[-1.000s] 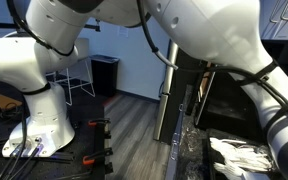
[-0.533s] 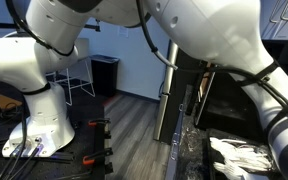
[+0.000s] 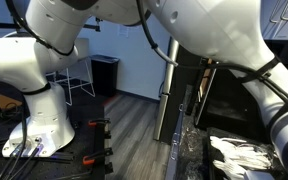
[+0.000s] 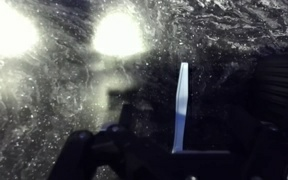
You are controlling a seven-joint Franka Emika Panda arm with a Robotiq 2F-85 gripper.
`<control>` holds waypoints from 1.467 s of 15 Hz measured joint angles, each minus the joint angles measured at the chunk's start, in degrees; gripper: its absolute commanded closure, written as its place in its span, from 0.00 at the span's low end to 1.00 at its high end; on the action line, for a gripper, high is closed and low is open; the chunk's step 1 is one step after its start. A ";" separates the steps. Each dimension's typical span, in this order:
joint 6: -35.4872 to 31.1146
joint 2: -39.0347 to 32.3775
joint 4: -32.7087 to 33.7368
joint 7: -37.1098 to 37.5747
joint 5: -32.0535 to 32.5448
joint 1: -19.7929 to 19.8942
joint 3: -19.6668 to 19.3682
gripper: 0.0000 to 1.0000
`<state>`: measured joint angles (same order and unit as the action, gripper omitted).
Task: Move the white plastic knife to the left
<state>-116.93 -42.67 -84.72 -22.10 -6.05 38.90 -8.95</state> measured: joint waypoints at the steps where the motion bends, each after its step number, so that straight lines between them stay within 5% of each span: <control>1: 0.00 0.15 0.00 0.00 0.10 -0.19 0.00 0.00; 22: 0.02 4.84 -0.23 -0.18 2.03 -5.31 0.04 0.00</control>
<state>-116.90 -37.83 -84.95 -22.27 -4.02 33.59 -8.91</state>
